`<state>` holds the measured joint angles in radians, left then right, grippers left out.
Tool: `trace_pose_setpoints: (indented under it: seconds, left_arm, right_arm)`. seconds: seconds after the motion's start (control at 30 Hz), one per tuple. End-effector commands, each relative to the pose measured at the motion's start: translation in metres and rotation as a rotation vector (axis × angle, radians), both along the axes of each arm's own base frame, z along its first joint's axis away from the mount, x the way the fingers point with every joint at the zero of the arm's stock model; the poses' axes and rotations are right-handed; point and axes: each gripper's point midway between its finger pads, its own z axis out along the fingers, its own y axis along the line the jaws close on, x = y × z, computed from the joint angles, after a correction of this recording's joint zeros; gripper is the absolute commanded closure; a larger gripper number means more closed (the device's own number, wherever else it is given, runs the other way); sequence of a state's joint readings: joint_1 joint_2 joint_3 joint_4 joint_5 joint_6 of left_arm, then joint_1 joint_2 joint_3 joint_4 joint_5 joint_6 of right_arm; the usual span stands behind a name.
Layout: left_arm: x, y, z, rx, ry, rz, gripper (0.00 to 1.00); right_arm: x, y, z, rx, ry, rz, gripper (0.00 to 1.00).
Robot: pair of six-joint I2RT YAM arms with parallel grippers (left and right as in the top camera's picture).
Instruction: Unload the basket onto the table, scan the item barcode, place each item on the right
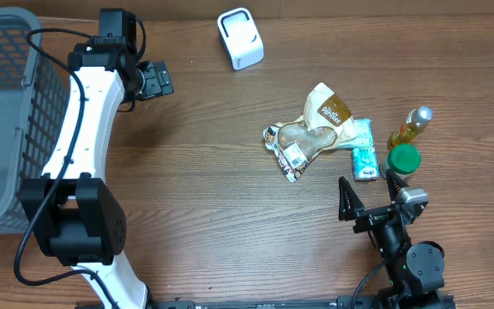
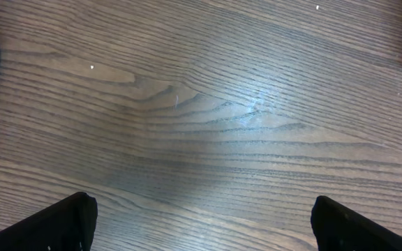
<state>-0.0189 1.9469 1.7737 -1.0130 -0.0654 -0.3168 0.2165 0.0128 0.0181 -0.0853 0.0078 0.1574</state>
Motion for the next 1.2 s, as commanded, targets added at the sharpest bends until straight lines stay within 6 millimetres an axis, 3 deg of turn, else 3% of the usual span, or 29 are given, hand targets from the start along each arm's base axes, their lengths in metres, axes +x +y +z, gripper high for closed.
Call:
trace_pose_setpoints:
  seconds: [0.0,0.67,0.77,0.87,0.97,1.0,1.1,1.17]
  left_arm:
    - [0.003,0.001,0.007,0.01,-0.018,0.008,0.01]
    - [0.003,0.001,0.007,0.01,-0.019,0.008,0.0]
    - [0.001,0.001,0.017,0.009,-0.041,0.007,0.01]
    - [-0.005,0.001,0.057,0.007,-0.13,0.007,0.0]
    - [-0.026,0.002,0.126,0.003,-0.292,0.008,0.0]
    - [-0.032,0.002,0.139,0.002,-0.325,0.008,0.0]
    - [-0.065,0.003,0.203,-0.002,-0.486,0.01,0.0]
    - [-0.097,0.004,0.247,-0.003,-0.609,0.011,0.0]
  right_arm:
    - [0.001,-0.002,-0.002,0.003,-0.001,-0.013,0.0]
    - [0.001,-0.003,-0.002,0.003,-0.001,-0.013,0.0]
    - [0.001,-0.002,-0.002,0.003,-0.001,-0.013,0.0]
    - [0.001,-0.003,-0.002,0.003,-0.002,-0.013,0.0]
    - [0.001,-0.003,-0.002,0.003,-0.001,-0.013,0.0]
    - [0.001,-0.003,-0.002,0.003,-0.002,-0.013,0.0]
    - [0.001,-0.002,-0.002,0.003,-0.001,-0.013,0.0]
    - [0.001,-0.003,-0.002,0.003,-0.001,-0.013,0.0]
